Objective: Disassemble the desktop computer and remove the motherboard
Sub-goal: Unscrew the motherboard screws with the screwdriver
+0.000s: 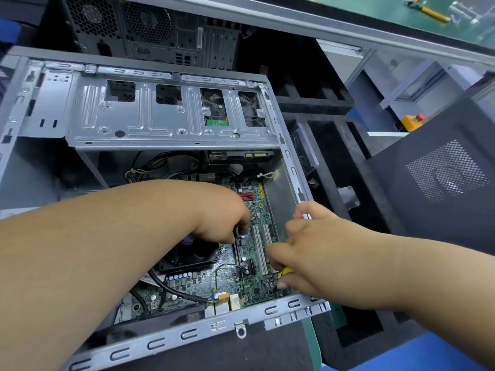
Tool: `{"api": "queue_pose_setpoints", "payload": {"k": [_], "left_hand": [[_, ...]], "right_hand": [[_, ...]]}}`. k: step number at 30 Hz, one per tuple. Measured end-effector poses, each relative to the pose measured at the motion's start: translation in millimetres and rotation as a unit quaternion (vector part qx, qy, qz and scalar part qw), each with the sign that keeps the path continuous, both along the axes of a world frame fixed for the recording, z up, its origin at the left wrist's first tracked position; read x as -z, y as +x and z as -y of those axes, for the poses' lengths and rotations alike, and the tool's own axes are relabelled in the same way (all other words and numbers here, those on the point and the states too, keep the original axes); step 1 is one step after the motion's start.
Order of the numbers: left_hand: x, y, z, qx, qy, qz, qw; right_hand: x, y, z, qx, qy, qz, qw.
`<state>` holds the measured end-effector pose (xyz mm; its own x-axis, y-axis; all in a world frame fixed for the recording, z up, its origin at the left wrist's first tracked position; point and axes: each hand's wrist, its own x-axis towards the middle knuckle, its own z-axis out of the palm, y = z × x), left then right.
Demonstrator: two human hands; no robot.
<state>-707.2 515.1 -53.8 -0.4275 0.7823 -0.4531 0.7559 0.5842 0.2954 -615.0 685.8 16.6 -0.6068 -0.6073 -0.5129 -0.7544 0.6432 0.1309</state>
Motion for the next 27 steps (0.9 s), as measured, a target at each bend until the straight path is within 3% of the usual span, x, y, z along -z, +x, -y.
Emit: {"api": "queue_pose_setpoints", "payload": {"k": [8, 15, 23, 27], "left_hand": [[1.4, -0.1, 0.2, -0.003, -0.007, 0.005, 1.000], [1.3, -0.6, 0.3, -0.007, -0.007, 0.007, 1.000], [2.8, -1.3, -0.1, -0.008, -0.005, 0.012, 1.000], [2.6, -0.9, 0.1, -0.008, -0.006, 0.013, 1.000]], "right_hand": [[-7.3, -4.1, -3.4, 0.012, -0.046, 0.060, 0.997], [-6.5, -7.7, -4.1, -0.035, -0.010, 0.001, 0.999], [-11.9, -12.6, -5.6, 0.008, -0.084, 0.053, 0.995], [-9.7, -15.8, -4.2, 0.009, -0.068, 0.041, 0.997]]}}
